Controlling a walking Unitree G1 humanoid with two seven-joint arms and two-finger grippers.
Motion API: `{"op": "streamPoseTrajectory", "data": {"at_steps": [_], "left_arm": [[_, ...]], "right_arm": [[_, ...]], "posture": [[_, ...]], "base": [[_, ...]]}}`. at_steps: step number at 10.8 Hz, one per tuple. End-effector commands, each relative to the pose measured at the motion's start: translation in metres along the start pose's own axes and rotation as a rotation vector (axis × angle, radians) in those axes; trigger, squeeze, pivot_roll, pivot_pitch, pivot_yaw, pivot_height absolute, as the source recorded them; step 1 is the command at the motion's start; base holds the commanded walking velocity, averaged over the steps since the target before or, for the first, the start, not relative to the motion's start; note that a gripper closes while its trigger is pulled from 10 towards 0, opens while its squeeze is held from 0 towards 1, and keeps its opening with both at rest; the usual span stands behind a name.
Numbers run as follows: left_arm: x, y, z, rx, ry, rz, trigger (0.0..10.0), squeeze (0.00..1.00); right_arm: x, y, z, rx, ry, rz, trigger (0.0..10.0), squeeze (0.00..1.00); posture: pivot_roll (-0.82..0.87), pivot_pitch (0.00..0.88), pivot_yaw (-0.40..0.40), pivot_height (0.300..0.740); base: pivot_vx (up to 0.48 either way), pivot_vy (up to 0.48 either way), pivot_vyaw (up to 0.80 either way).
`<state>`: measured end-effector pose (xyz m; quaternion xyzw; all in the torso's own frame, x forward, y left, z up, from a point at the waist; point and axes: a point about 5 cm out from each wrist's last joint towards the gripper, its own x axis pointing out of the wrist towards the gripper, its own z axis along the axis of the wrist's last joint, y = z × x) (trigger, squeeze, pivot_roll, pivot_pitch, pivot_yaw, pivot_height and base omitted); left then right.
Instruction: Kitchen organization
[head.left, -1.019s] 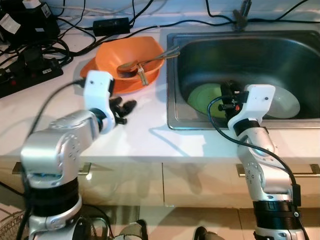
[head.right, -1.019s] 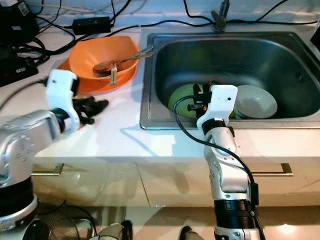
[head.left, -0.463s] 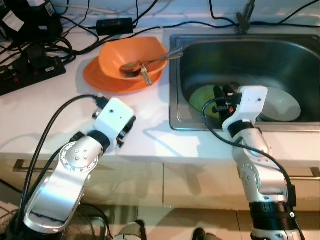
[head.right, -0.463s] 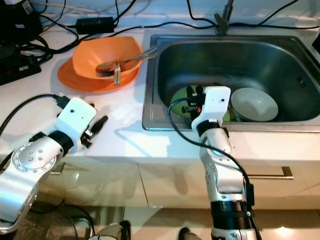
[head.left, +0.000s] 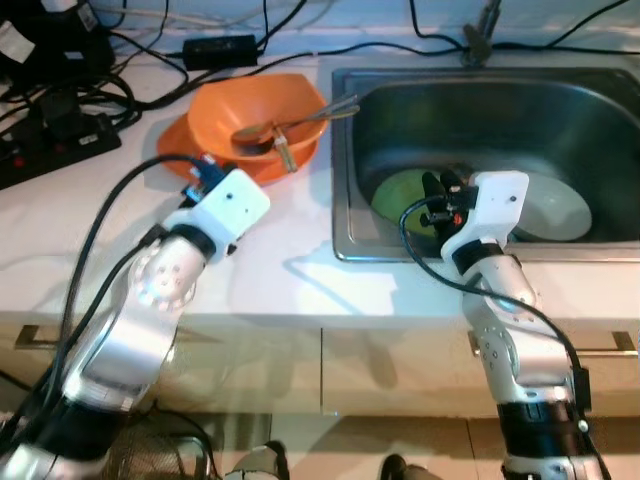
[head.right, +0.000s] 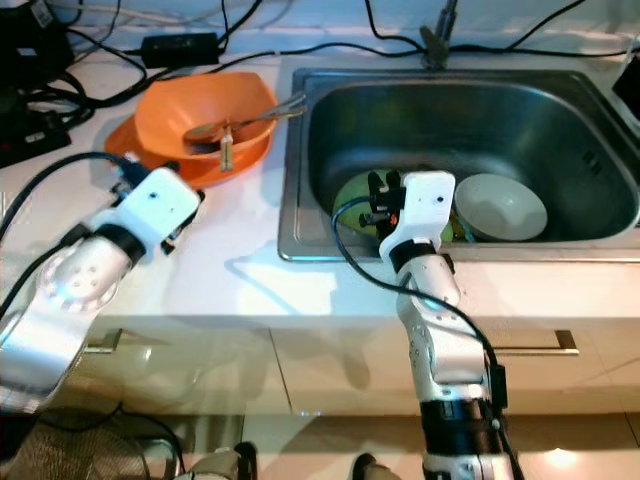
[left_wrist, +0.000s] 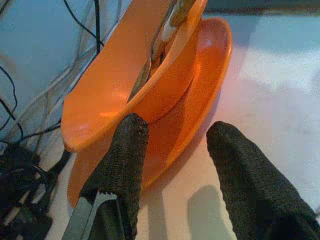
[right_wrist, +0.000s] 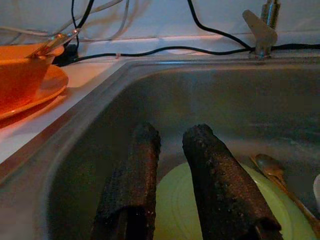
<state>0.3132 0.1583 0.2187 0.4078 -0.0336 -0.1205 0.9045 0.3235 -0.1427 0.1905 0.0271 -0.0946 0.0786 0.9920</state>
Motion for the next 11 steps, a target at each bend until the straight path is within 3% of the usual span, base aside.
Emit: {"op": "streamPoseTrajectory", "data": {"at_steps": [1,6,8,10,11], "left_arm": [[0.004,-0.002,-0.005,0.047,0.005,-0.034,10.0,0.00],[0.025,-0.004,-0.018,0.106,0.036,-0.112,10.0,0.00],[0.024,-0.001,-0.007,-0.048,-0.063,-0.077,10.0,0.00],[0.002,-0.022,-0.017,-0.157,-0.078,-0.030,10.0,0.00],[-0.002,-0.026,-0.017,-0.191,-0.086,-0.006,10.0,0.00]], "right_arm": [[0.000,-0.003,-0.002,0.010,0.009,-0.010,10.0,0.00],[0.004,-0.005,0.000,0.007,-0.006,-0.024,10.0,0.00],[0.005,-0.006,0.003,0.007,-0.017,-0.029,10.0,0.00],[0.008,-0.009,0.003,0.001,-0.019,-0.032,10.0,0.00],[0.010,-0.010,0.005,-0.001,-0.026,-0.032,10.0,0.00]], "posture": [[0.24,0.165,0.017,0.740],[0.23,0.134,0.030,0.740],[0.23,0.125,0.032,0.740],[0.24,0.111,0.016,0.740],[0.25,0.103,0.008,0.740]], "base": [[0.000,0.000,0.00],[0.000,0.000,0.00],[0.000,0.000,0.00],[0.000,0.000,0.00],[0.000,0.000,0.00]]}}
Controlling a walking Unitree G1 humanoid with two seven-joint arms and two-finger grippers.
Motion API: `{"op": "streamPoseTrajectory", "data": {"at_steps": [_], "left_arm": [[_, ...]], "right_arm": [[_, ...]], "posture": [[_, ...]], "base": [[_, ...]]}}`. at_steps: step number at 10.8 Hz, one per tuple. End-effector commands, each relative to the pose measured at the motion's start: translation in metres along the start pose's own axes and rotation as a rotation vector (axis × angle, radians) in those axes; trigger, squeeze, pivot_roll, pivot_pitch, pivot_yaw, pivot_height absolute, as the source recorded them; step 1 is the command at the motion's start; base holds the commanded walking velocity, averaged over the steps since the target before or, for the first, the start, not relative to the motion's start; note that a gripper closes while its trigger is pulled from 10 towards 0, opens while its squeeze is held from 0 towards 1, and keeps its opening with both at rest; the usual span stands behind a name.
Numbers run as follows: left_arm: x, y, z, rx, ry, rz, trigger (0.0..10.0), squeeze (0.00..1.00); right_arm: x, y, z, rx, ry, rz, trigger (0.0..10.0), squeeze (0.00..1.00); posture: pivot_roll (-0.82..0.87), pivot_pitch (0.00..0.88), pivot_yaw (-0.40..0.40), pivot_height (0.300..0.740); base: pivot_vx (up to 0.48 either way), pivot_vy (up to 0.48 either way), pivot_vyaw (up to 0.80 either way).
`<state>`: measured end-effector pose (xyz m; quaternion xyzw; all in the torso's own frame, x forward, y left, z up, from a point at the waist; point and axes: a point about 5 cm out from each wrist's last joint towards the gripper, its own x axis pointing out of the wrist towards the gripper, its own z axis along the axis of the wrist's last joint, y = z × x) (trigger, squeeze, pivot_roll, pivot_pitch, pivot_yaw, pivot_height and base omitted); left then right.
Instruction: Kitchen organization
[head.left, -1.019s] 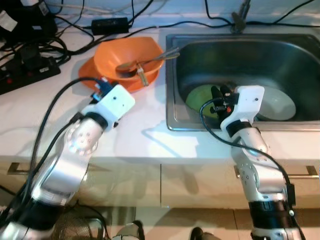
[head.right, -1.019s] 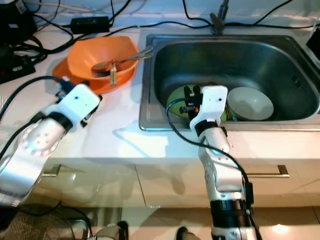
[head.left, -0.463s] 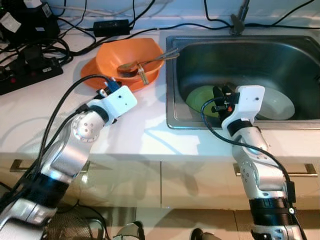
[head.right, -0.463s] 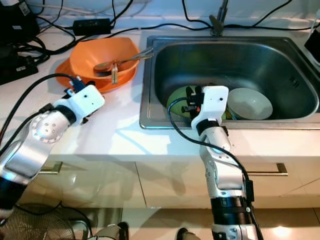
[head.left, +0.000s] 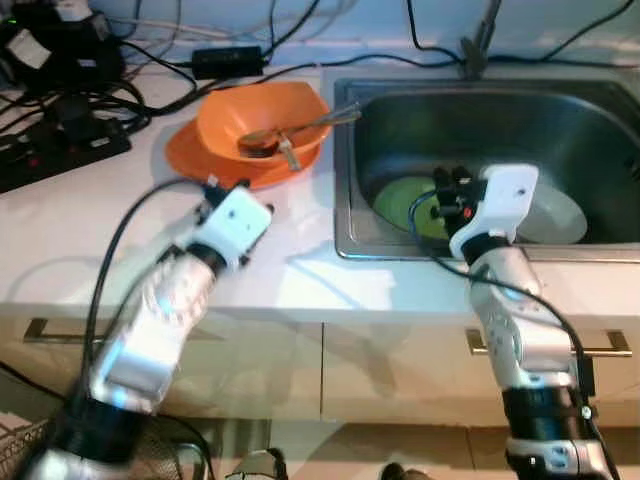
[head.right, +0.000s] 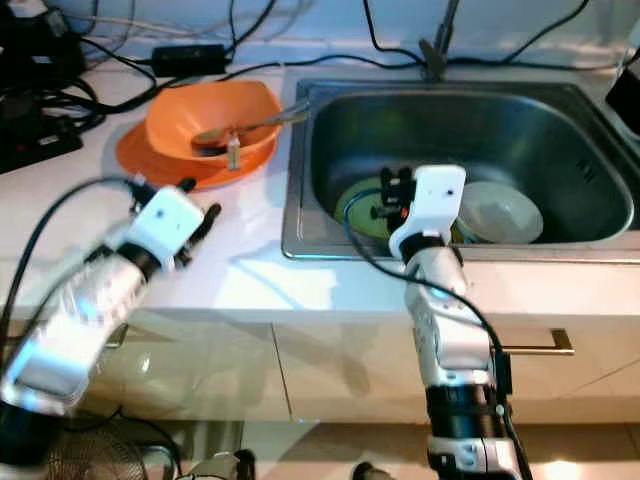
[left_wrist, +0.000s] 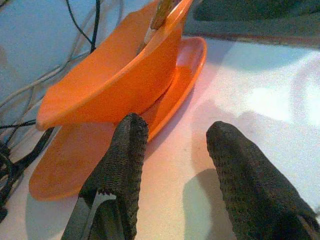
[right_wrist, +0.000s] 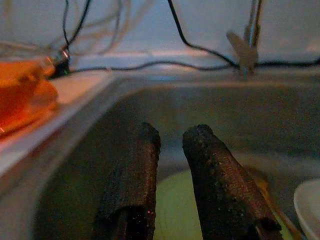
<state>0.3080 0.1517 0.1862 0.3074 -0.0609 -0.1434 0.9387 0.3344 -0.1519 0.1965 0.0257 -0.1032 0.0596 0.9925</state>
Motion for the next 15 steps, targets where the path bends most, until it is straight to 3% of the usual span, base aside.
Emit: {"op": "streamPoseTrajectory", "data": {"at_steps": [1,4,6,9,11,15], "left_arm": [[-0.005,-0.002,0.004,-0.020,-0.042,0.041,10.0,0.00],[0.001,-0.019,0.015,-0.087,-0.178,0.148,10.0,0.00],[0.021,-0.024,0.026,-0.091,-0.256,0.157,10.0,0.00],[0.032,-0.024,0.029,0.032,-0.313,0.081,10.0,0.00],[0.042,-0.020,0.027,0.117,-0.306,0.043,10.0,0.00],[0.040,-0.017,0.020,0.144,-0.306,-0.005,10.0,0.00]], "right_arm": [[0.004,-0.001,0.006,0.007,-0.027,0.004,10.0,0.00],[0.012,0.001,0.009,0.010,-0.059,0.018,10.0,0.00],[0.016,0.000,0.005,0.004,-0.057,0.016,10.0,0.00],[0.021,0.000,0.001,0.013,-0.062,0.004,10.0,0.00],[0.026,0.008,0.003,0.019,-0.075,0.030,10.0,0.00],[0.025,-0.006,-0.002,0.009,-0.075,-0.006,10.0,0.00]], "posture": [[0.25,0.094,-0.002,0.740],[0.24,0.038,-0.021,0.740],[0.21,0.008,-0.016,0.740],[0.21,0.000,-0.010,0.740],[0.20,0.000,-0.013,0.740],[0.20,0.021,-0.013,0.740]], "base": [[0.000,0.000,0.00],[0.000,0.000,0.00],[0.000,0.000,0.00],[0.000,0.000,0.00],[0.000,0.000,0.00],[0.000,0.000,0.00]]}}
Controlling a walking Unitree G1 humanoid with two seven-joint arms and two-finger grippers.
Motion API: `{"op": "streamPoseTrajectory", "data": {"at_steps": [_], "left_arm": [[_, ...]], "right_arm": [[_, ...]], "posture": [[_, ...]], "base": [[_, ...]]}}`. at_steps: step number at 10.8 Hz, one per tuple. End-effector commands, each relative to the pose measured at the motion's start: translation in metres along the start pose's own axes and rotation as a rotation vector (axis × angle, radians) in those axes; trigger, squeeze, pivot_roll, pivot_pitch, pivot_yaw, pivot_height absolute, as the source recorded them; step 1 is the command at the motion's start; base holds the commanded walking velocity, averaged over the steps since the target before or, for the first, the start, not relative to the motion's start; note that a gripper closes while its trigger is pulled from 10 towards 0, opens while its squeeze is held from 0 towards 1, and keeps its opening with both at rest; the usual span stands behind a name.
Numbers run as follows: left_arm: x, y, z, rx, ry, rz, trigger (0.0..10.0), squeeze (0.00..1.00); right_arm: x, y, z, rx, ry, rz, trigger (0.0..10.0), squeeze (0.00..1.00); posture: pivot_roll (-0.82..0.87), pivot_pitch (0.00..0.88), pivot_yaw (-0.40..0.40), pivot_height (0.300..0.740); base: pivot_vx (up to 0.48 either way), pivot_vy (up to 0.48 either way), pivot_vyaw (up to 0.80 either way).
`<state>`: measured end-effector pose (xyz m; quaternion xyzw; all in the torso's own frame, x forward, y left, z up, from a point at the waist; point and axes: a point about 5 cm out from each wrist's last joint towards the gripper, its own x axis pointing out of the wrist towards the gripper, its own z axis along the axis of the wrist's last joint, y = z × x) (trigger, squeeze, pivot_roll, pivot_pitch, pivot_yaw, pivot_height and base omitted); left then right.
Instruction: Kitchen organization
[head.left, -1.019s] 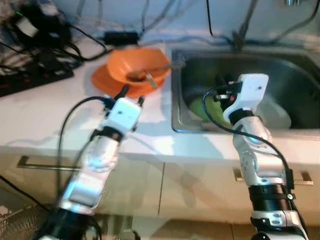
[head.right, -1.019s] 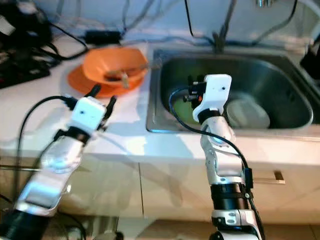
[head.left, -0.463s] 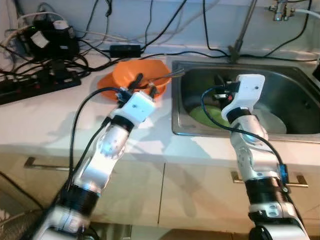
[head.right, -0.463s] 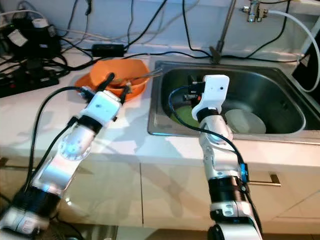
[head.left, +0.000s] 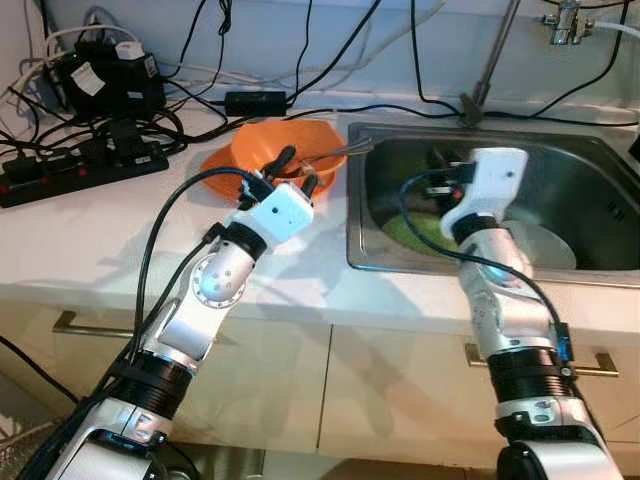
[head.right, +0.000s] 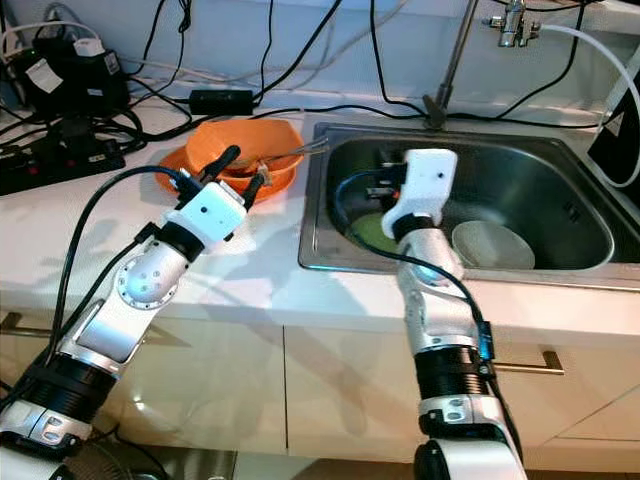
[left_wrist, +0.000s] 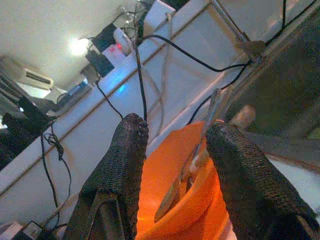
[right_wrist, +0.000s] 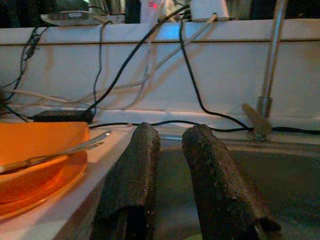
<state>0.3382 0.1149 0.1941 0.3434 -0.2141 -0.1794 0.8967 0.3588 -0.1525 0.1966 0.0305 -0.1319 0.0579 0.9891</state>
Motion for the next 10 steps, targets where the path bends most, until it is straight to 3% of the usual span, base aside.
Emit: {"op": "streamPoseTrajectory", "data": {"at_steps": [1,3,5,10], "left_arm": [[0.000,-0.001,0.001,-0.009,-0.009,-0.010,10.0,0.00],[-0.002,-0.001,-0.003,-0.054,0.028,0.038,10.0,0.00],[-0.004,-0.005,-0.005,-0.079,0.030,-0.007,10.0,0.00],[0.010,-0.010,-0.001,0.059,-0.005,-0.097,10.0,0.00]], "right_arm": [[0.001,-0.003,0.004,0.002,-0.022,-0.005,10.0,0.00],[0.001,-0.002,0.003,0.005,-0.022,-0.005,10.0,0.00],[0.000,-0.001,-0.001,0.012,-0.013,-0.007,10.0,0.00],[0.006,-0.001,-0.005,0.005,0.001,0.000,10.0,0.00]], "posture": [[0.20,0.024,-0.013,0.740],[0.20,0.030,-0.016,0.740],[0.20,0.036,-0.015,0.740],[0.20,0.000,-0.021,0.740]], "base": [[0.000,0.000,0.00],[0.000,0.000,0.00],[0.000,0.000,0.00],[0.000,0.000,0.00]]}}
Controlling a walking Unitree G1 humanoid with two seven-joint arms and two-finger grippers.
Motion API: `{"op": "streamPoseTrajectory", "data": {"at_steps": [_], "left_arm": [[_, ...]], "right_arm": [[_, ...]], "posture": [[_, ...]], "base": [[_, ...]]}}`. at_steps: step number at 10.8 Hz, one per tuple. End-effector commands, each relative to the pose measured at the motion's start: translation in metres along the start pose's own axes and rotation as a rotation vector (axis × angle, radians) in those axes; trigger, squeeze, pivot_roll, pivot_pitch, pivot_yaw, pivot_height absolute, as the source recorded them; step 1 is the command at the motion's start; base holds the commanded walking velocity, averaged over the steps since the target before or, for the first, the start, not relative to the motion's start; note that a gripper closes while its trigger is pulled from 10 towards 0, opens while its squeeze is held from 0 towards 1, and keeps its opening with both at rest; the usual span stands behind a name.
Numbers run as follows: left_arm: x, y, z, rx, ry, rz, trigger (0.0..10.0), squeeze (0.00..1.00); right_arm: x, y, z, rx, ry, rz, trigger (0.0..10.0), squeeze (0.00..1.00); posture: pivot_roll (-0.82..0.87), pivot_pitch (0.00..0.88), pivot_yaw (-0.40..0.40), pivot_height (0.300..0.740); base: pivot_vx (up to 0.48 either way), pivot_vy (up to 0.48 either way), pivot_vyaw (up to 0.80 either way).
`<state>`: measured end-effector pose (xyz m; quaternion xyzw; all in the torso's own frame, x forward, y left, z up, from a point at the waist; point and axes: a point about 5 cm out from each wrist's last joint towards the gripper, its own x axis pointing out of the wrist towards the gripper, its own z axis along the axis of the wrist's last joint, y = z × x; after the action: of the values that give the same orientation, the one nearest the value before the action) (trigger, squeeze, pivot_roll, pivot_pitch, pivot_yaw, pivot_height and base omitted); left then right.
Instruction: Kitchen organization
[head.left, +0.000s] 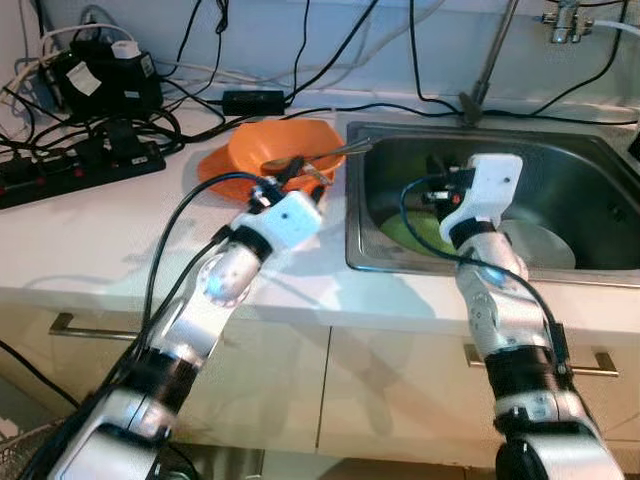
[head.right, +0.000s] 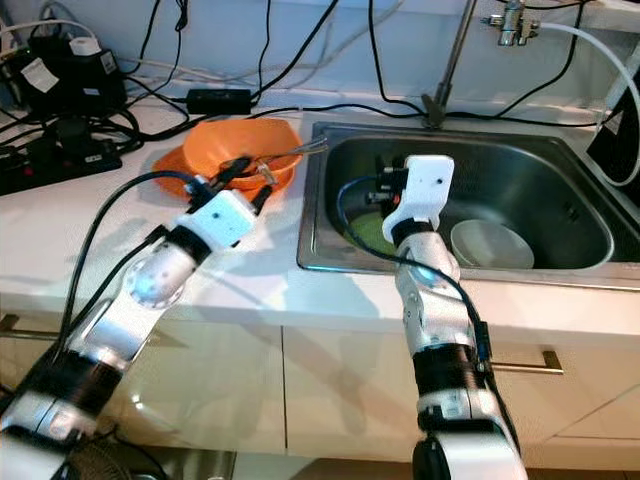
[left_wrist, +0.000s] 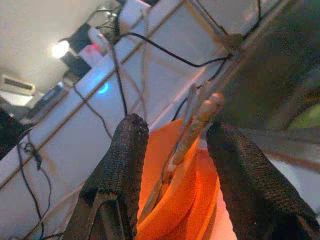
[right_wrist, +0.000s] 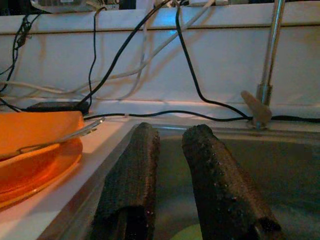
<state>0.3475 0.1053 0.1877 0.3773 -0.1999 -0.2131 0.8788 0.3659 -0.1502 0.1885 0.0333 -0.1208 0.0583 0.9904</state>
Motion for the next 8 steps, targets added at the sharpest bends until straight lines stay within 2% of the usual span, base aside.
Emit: {"op": "streamPoseTrajectory", "data": {"at_steps": [1,5,6,7,8], "left_arm": [[0.004,0.000,0.001,0.027,-0.010,-0.024,10.0,0.00],[0.019,0.001,0.000,0.120,-0.014,-0.055,10.0,0.00],[0.023,0.001,0.001,0.123,-0.018,-0.046,6.9,0.00],[0.025,0.002,0.002,0.121,-0.019,-0.035,0.0,0.00],[0.027,0.002,0.003,0.113,-0.021,-0.025,0.0,0.00]], "right_arm": [[0.003,-0.001,0.004,-0.006,-0.018,0.005,10.0,0.00],[0.010,0.003,0.006,0.003,-0.036,0.017,10.0,0.00],[0.010,0.005,0.006,0.005,-0.039,0.020,10.0,0.00],[0.010,0.006,0.006,0.007,-0.040,0.021,10.0,0.00],[0.010,0.006,0.005,0.008,-0.041,0.019,10.0,0.00]], "posture": [[0.20,0.000,-0.022,0.740],[0.20,0.000,-0.027,0.740],[0.20,0.000,-0.026,0.740],[0.20,0.000,-0.025,0.740],[0.20,0.000,-0.023,0.740]], "base": [[0.000,0.000,0.00],[0.000,0.000,0.00],[0.000,0.000,0.00],[0.000,0.000,0.00],[0.000,0.000,0.00]]}}
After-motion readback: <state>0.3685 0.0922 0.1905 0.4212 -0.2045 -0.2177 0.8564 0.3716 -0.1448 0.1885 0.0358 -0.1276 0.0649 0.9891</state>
